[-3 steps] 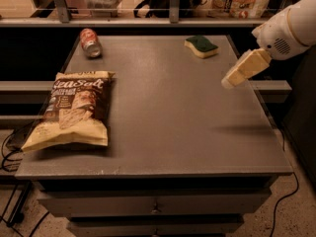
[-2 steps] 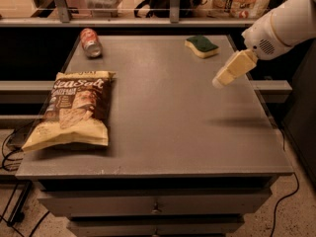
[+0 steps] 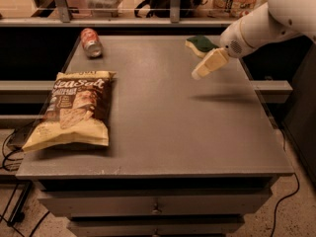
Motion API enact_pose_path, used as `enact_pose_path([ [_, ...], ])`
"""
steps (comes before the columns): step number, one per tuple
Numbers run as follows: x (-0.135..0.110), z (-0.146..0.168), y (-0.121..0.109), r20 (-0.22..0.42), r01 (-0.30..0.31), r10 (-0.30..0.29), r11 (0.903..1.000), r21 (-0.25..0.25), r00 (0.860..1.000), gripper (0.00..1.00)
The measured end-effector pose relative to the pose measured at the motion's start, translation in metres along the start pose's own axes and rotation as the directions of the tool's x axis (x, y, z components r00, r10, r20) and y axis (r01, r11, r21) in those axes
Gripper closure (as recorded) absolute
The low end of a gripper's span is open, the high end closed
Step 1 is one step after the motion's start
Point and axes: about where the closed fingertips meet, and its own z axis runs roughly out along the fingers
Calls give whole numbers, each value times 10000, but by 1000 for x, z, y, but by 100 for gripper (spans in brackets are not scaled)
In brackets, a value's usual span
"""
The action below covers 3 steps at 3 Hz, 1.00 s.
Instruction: Move sponge near brown chip bag
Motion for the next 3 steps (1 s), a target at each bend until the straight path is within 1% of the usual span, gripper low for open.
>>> enact_pose_path([
  [1,-4,43,-30,503,-590,587,9983,44,9970,0],
  [2,-4,43,-30,502,-589,586,9983,42,9970,0],
  [3,-6,53,-37,734,-985,966,9949,216,9926,0],
])
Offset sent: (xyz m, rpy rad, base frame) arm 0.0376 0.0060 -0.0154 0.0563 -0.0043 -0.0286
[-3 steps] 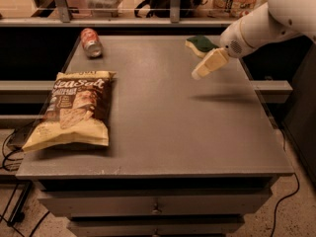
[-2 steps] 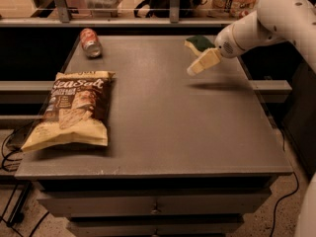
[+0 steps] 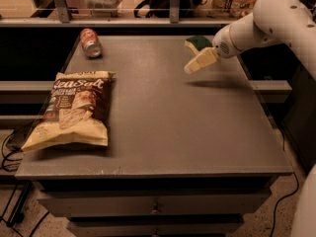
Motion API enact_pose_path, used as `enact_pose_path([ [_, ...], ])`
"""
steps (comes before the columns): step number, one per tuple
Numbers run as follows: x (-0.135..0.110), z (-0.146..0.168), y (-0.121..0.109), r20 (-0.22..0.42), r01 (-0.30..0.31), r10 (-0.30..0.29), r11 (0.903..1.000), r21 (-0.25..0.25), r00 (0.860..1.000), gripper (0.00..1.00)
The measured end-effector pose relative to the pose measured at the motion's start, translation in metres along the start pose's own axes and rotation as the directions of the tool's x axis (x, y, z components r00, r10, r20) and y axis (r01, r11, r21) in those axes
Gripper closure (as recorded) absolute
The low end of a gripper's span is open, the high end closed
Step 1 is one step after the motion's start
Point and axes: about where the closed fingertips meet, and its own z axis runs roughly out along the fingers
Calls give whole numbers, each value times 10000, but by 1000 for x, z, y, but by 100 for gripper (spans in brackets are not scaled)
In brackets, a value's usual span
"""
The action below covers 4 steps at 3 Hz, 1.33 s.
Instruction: Move sponge near brown chip bag
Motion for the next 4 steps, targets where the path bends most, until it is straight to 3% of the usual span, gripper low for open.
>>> enact_pose_path([
  [1,-2,18,-19,386,-747,738,9969,236,9965,0],
  [3,6,38,-63,1266,-2436,2351,9683,558,9637,0],
  [4,8,45,-73,1314,-2633,2538,9628,609,9583,18],
])
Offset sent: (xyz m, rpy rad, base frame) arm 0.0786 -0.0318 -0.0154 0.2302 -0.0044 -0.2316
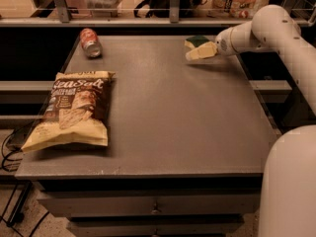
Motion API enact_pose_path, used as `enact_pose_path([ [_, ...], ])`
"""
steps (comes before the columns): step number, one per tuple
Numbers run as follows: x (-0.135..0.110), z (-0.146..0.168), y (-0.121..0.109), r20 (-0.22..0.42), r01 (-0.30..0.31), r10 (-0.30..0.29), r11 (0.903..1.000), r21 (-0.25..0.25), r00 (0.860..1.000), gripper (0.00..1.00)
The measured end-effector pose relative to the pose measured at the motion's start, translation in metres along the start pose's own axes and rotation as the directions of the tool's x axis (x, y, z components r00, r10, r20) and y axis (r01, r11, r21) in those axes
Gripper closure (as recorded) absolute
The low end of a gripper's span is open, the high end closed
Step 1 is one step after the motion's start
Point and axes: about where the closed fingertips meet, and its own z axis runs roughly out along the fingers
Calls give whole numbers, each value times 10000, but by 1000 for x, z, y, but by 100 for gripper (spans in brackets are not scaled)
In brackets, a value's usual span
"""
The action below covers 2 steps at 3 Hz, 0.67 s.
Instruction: Move sponge near brown chip bag
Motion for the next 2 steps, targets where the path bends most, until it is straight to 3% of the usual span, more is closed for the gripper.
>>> enact_pose_path([
  [2,-9,4,7,-146,436,-437,9990,-72,9989,64],
])
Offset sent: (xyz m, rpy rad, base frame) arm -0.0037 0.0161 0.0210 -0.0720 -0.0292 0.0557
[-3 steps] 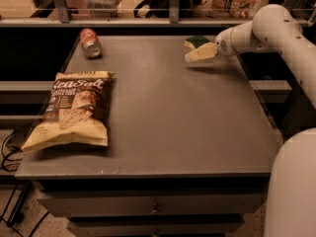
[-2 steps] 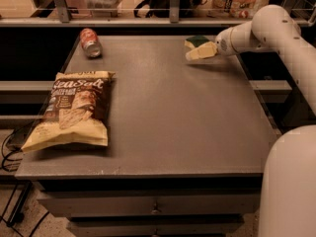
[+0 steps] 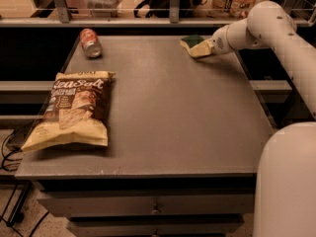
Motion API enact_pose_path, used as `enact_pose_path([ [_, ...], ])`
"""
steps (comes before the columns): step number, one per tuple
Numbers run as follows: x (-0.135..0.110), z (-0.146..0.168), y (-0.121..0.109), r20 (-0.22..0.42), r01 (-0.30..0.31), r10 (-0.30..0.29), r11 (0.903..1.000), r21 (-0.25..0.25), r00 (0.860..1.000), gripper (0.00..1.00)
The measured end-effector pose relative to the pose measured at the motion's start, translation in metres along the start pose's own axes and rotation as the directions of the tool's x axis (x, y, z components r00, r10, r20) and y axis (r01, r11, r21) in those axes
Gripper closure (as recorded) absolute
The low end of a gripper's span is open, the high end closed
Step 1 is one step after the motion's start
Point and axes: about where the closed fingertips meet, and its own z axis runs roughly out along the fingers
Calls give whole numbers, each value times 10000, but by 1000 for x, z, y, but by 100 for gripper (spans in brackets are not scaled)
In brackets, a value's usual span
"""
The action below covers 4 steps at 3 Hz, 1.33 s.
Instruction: Move sponge near brown chip bag
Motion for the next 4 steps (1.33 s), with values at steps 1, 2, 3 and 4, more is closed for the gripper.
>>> enact_pose_path([
  [1,-24,-17,32,119,1036,-1031,9929,-582,9946,88],
  [2,-55,-46,85,635,2533,-2458,9508,-1783,9672,100],
  [3,-66,-73,149,1189,3598,-3400,8646,-3508,9329,100],
  [4,-54,-76,163,979,3647,-3573,8348,-4124,9288,100],
])
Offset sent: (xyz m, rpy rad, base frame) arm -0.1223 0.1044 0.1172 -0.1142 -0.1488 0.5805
